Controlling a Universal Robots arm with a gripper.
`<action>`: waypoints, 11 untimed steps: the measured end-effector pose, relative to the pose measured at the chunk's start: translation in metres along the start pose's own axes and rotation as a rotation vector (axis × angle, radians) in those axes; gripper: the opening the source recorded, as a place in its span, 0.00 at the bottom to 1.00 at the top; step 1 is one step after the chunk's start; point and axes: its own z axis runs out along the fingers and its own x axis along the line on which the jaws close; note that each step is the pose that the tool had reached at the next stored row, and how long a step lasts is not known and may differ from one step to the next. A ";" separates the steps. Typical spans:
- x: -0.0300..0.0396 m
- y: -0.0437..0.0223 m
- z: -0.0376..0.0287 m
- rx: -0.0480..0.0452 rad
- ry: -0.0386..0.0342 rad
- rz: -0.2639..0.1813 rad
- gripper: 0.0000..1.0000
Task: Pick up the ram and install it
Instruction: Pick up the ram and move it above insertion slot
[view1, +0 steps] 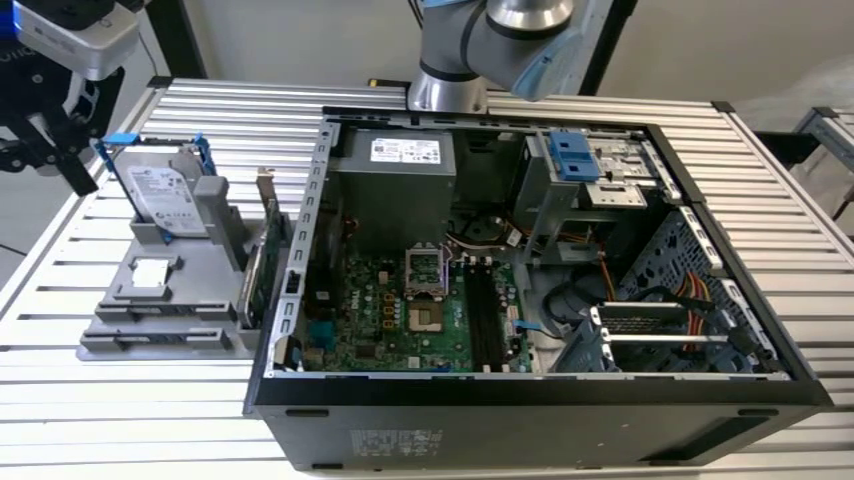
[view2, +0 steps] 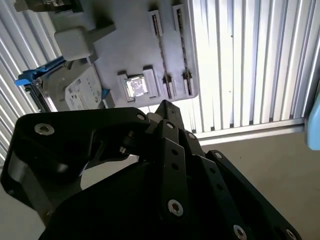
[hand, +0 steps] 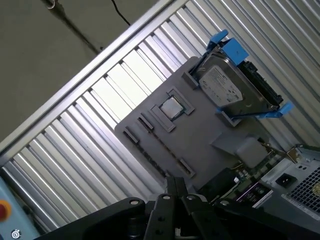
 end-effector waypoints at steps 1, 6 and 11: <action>0.0000 0.0000 0.0000 0.0002 0.0001 -0.006 0.00; -0.0001 0.0000 -0.0001 0.0029 -0.0012 -0.032 0.00; -0.0001 0.0000 -0.0001 0.0079 -0.0045 -0.052 0.00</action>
